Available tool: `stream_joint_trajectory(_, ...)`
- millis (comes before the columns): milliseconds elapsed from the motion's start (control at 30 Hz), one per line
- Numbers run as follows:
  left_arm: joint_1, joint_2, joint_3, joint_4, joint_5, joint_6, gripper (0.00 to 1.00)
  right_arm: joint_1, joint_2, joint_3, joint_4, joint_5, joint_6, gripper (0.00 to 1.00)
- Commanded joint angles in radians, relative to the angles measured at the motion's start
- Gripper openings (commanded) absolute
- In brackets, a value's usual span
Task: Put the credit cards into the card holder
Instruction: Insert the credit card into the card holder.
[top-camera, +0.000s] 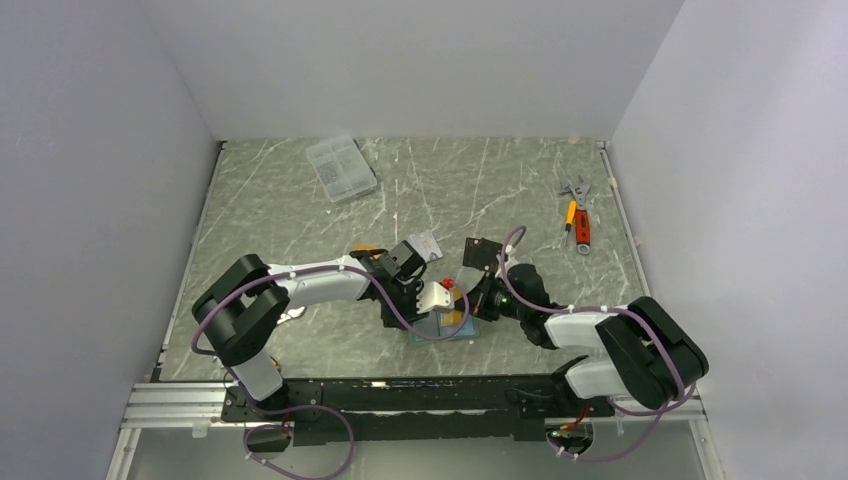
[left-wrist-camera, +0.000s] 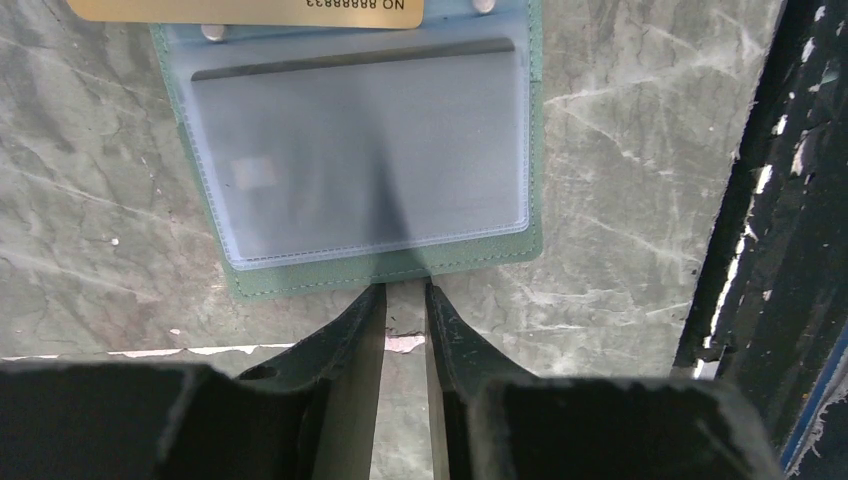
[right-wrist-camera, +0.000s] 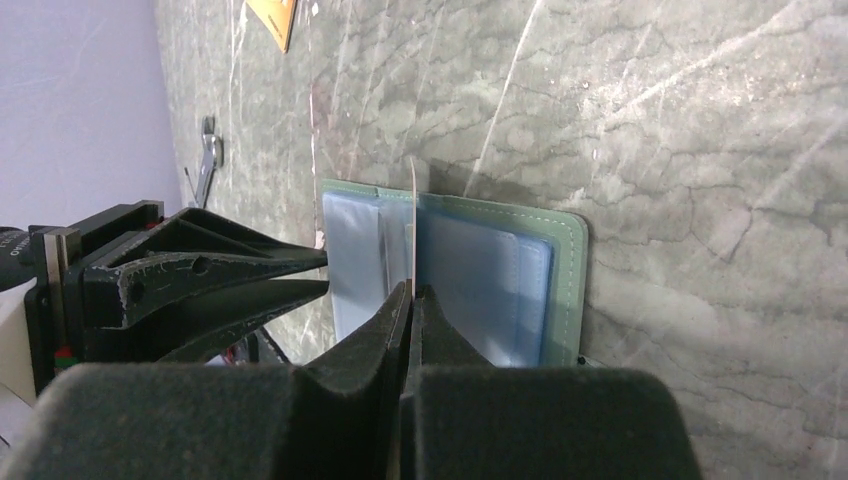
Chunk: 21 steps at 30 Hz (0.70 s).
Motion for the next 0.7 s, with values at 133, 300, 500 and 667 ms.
stream_joint_trajectory(133, -0.015, -0.019, 0.005, 0.078, 0.091, -0.065, 0.26, 0.008, -0.032, -0.057, 0.109, 0.056, 0.02, 0.0)
stream_joint_trajectory(300, -0.014, -0.043, -0.062, 0.202, 0.114, -0.084, 0.26, 0.009, -0.054, -0.067, 0.117, 0.069, 0.023, 0.0)
stream_joint_trajectory(500, -0.002, -0.053, -0.122, 0.282, 0.13, -0.094, 0.25, 0.011, -0.045, -0.103, 0.201, 0.071, 0.06, 0.0)
stream_joint_trajectory(667, 0.018, -0.047, -0.155, 0.338, 0.144, -0.103, 0.25, 0.016, -0.025, -0.106, 0.251, 0.088, 0.071, 0.0)
